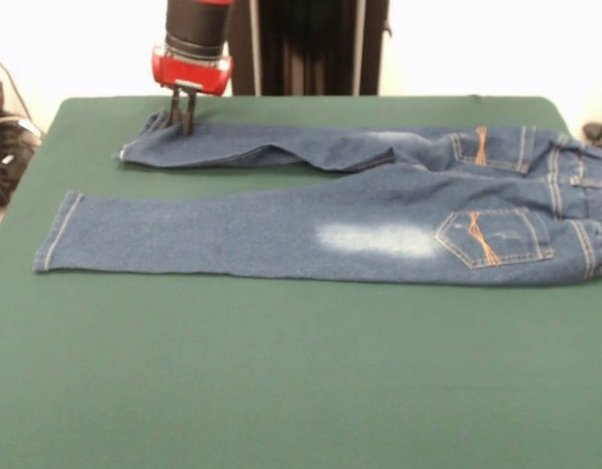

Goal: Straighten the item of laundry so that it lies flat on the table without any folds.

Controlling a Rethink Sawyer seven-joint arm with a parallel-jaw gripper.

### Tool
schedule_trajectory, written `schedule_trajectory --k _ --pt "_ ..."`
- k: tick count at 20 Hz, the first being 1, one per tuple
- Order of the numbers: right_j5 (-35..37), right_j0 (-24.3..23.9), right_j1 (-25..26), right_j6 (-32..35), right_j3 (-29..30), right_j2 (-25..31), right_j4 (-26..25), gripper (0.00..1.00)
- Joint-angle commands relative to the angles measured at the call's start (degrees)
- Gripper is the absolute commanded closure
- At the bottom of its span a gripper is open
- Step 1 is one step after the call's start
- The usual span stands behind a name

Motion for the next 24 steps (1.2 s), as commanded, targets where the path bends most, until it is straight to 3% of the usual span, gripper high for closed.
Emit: schedule_trajectory --k 1,11,24 --pt "11.16 -4.40 0.21 0.27 -15.36 6.80 -3.65 1.00" --pt "14.62 -7.09 0.02 1.77 -18.55 9.90 -7.43 1.00" --pt "22.60 -8.72 1.41 2.35 -19.72 14.57 -6.28 1.00"
